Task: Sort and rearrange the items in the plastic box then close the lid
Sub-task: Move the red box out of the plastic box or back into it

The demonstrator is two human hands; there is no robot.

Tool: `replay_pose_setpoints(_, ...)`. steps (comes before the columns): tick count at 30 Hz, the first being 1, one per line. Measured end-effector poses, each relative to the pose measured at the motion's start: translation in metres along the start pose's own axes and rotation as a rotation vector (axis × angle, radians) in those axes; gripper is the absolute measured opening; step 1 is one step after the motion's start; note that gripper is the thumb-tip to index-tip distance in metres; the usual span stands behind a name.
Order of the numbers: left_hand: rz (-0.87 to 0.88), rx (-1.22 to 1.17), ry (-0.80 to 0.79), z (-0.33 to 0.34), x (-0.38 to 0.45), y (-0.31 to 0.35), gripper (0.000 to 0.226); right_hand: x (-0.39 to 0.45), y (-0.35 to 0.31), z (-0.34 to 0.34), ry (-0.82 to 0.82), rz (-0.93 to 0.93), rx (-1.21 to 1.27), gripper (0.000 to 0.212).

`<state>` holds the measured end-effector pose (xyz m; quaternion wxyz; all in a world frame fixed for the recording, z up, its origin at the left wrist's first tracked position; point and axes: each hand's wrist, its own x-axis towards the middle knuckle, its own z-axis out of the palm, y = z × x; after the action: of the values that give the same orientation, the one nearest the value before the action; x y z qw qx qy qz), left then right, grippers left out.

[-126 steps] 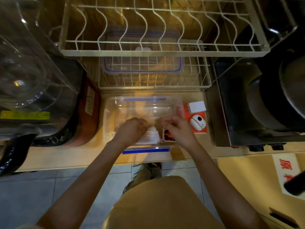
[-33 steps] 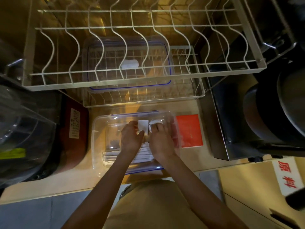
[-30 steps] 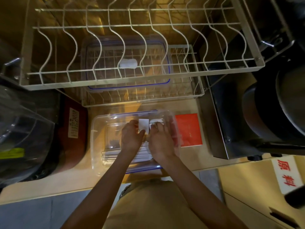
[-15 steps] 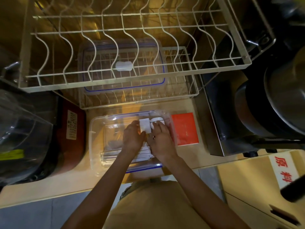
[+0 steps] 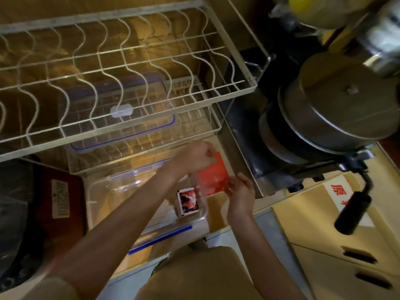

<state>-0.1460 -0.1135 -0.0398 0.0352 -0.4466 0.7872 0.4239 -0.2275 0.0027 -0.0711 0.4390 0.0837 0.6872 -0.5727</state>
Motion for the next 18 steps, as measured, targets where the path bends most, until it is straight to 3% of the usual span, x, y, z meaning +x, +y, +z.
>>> replay_pose_setpoints(5,-0.008,0.34,-0.086,0.013,0.041,-0.003,0.042,0.014,0.009,-0.016,0.106,0.21,-0.048,0.015)
replay_pose_setpoints(9,-0.037,0.478,-0.162,0.027,0.054,-0.012,0.033,0.005,0.009,-0.013,0.04,0.388,-0.013,0.027)
replay_pose_setpoints(13,-0.069,0.458,-0.198,0.042,0.056,-0.016,0.034,0.003,0.01,-0.007,-0.04,0.372,-0.071,0.028)
replay_pose_setpoints(18,-0.014,0.371,-0.104,0.041,0.052,-0.01,0.042,0.004,0.01,-0.007,-0.053,0.256,-0.216,0.021)
